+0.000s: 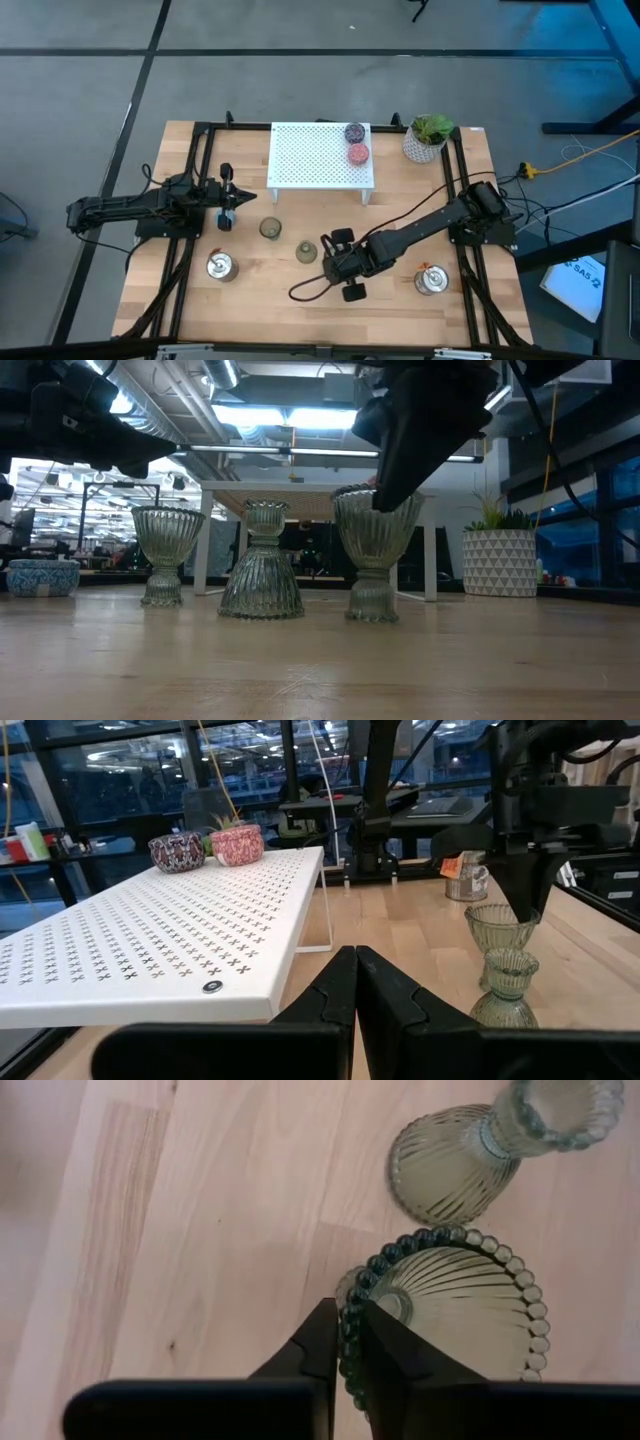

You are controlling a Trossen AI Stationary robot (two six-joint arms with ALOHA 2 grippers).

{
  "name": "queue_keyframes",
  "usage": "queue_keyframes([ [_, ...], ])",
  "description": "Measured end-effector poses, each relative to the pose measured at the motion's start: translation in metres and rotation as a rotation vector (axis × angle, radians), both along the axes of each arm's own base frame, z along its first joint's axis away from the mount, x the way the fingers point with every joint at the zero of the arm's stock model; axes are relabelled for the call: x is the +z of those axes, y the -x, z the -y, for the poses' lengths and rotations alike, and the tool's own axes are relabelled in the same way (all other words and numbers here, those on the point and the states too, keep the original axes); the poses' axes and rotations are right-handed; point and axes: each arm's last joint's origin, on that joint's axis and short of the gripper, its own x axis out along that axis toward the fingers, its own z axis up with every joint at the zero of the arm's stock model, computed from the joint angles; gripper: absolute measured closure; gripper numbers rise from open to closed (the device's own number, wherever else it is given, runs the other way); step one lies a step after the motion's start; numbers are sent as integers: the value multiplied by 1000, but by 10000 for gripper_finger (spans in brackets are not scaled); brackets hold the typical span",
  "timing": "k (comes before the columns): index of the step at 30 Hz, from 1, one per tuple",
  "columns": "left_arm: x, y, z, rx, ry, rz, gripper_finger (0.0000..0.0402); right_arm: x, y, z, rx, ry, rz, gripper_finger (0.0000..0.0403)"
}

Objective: Pick & Place candle stick holders
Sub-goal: Put the bottom right green glass candle holder on the shelf

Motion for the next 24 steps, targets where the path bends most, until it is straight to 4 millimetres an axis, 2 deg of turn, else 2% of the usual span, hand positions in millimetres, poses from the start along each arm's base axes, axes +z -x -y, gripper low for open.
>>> queue_keyframes([
  [6, 0, 0, 0, 0, 0, 0, 400, 17, -3, -2, 4, -42, -23, 378],
  [11, 0, 0, 0, 0, 0, 0, 400, 51, -9, 6, 76, -50, -34, 379],
  [20, 0, 0, 0, 0, 0, 0, 400, 116, -22, 51, 179, -115, -8, 380],
  [24, 0, 0, 0, 0, 0, 0, 400, 142, -22, 74, 213, -91, 25, 380],
])
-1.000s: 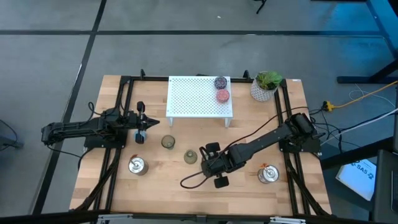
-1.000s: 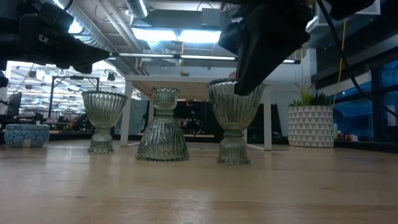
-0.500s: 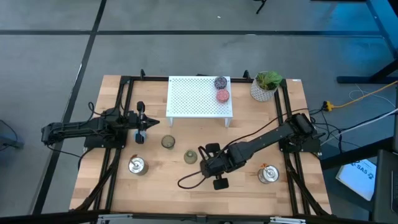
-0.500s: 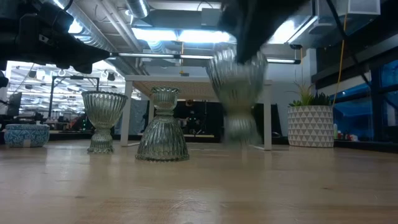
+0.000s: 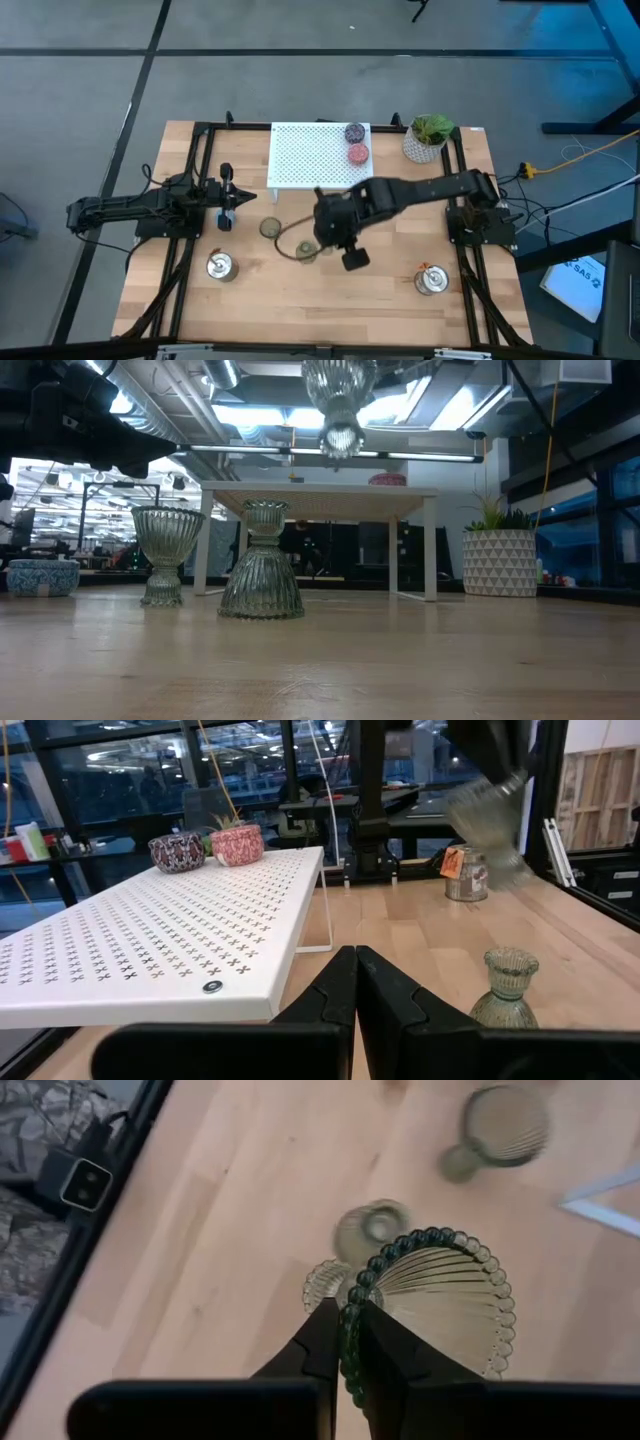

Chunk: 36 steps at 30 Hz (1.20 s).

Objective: Pick & Place candle stick holders
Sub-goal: Put the bottom right green glass candle holder on the shelf

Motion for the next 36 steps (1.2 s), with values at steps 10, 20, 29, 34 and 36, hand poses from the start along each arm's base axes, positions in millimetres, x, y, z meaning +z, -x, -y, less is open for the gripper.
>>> queue_keyframes([
  [10, 0, 0, 0, 0, 0, 0, 400, 24, -3, 55, 43, 81, 72, 380],
  [20, 0, 0, 0, 0, 0, 0, 400, 34, 2, 118, -56, 123, 107, 380],
  [29, 0, 0, 0, 0, 0, 0, 400, 52, 19, 174, -192, 278, 171, 380],
  [34, 0, 0, 0, 0, 0, 0, 400, 53, 24, 207, -242, 359, 180, 380],
  [36, 0, 0, 0, 0, 0, 0, 400, 52, 25, 217, -260, 343, 186, 380],
])
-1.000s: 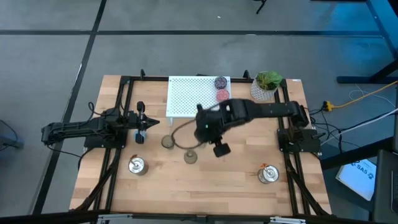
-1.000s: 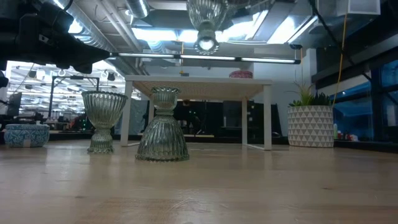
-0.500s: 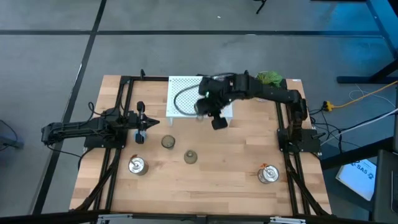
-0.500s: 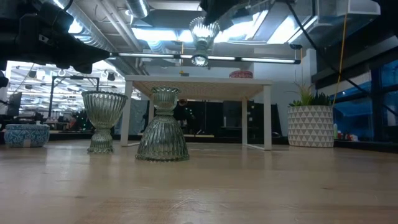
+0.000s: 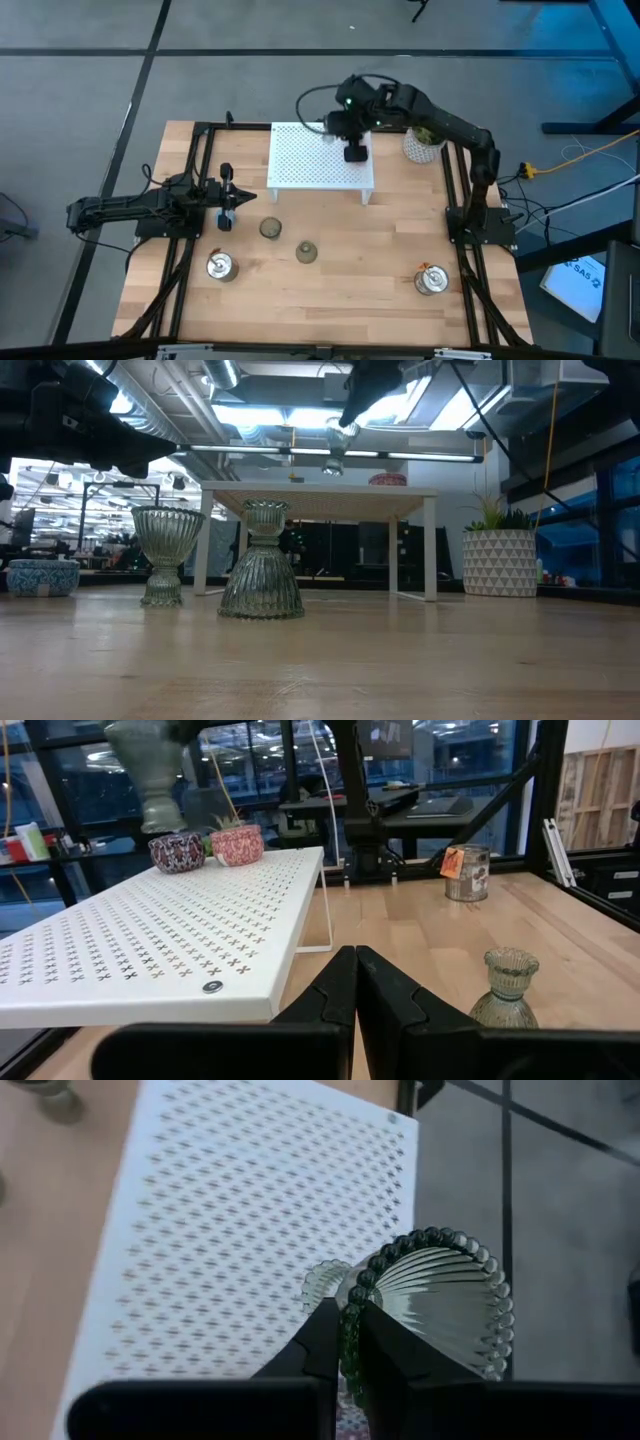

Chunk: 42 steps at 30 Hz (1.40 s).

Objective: Pick & Place candle stick holders
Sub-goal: Put the bottom right green glass candle holder on the shelf

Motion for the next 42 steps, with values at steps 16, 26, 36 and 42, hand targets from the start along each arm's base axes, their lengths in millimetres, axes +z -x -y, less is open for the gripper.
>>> queue_keyframes([
  [16, 0, 0, 0, 0, 0, 0, 400, -14, -12, 38, 41, 87, 28, 380],
  [26, 0, 0, 0, 0, 0, 0, 400, -19, -11, 36, -2, 26, -7, 380],
  [36, 0, 0, 0, 0, 0, 0, 400, -41, -25, 40, -18, -41, -35, 380],
  [42, 0, 0, 0, 0, 0, 0, 400, -45, -27, 40, -15, -32, -49, 380],
])
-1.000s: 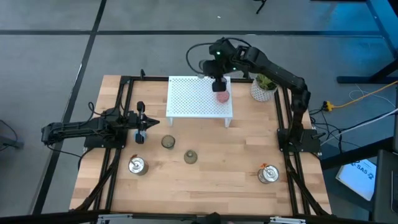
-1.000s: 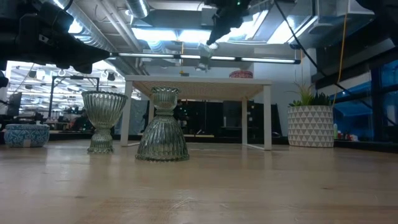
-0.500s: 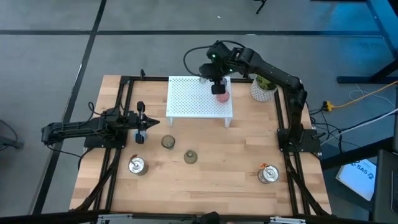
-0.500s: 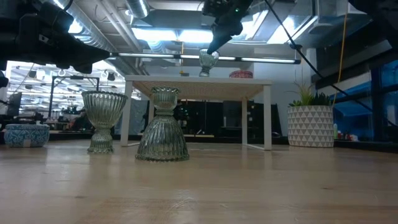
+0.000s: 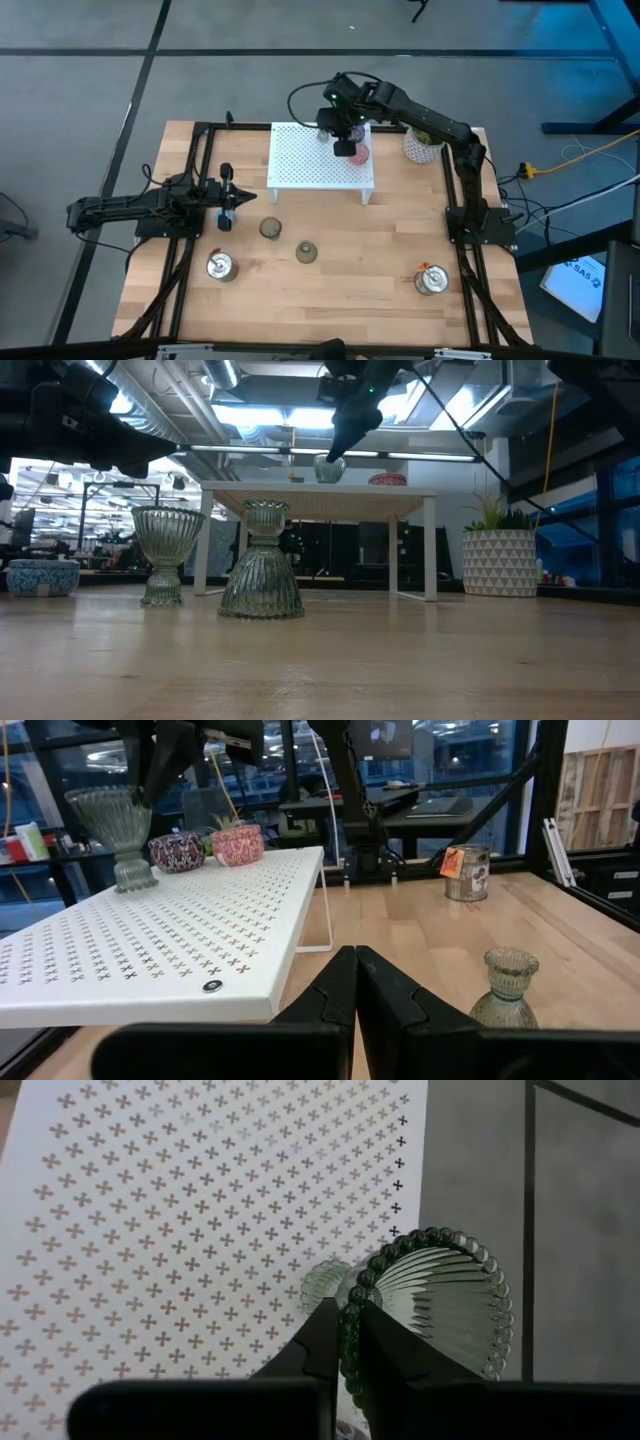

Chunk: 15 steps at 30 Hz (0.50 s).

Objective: Pick & Place candle stick holders
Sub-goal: Put the bottom right green glass candle holder on the shelf

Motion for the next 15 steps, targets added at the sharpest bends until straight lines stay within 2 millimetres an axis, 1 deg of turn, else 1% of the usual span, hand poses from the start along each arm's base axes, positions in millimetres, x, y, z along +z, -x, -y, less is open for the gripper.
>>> queue_keyframes([
  [15, 0, 0, 0, 0, 0, 0, 400, 0, 0, -1, -14, -26, 6, 378],
])
